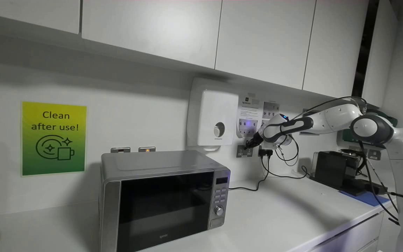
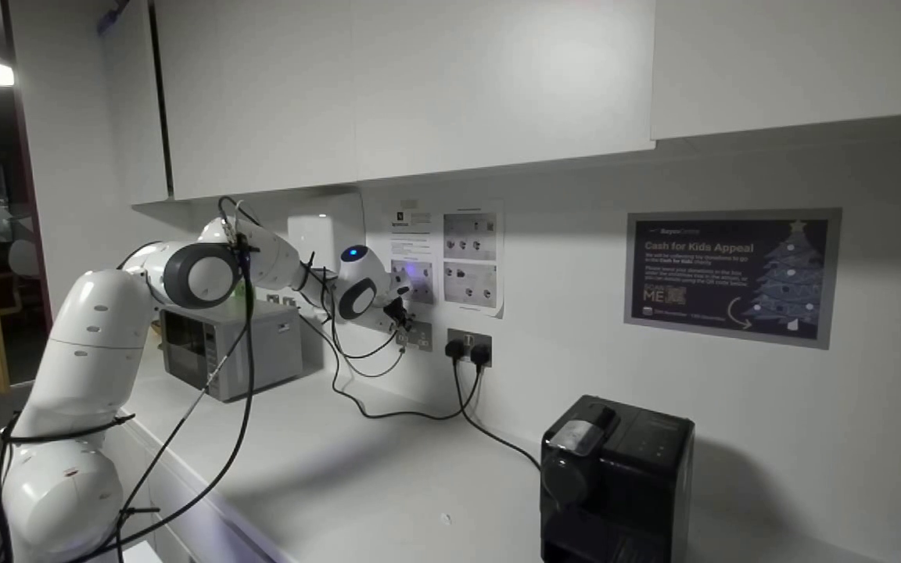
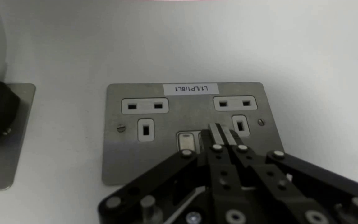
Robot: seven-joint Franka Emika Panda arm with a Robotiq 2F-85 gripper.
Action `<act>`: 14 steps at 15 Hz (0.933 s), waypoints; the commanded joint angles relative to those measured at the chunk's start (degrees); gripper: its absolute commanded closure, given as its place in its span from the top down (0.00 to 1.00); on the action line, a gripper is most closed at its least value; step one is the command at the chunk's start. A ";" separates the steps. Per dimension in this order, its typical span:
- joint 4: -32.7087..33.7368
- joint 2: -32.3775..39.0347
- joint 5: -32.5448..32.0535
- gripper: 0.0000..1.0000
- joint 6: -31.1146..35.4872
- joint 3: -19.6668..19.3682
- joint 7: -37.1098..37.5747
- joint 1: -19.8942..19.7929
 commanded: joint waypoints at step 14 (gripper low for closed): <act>4.07 0.65 -0.76 0.00 2.80 0.54 1.29 -0.13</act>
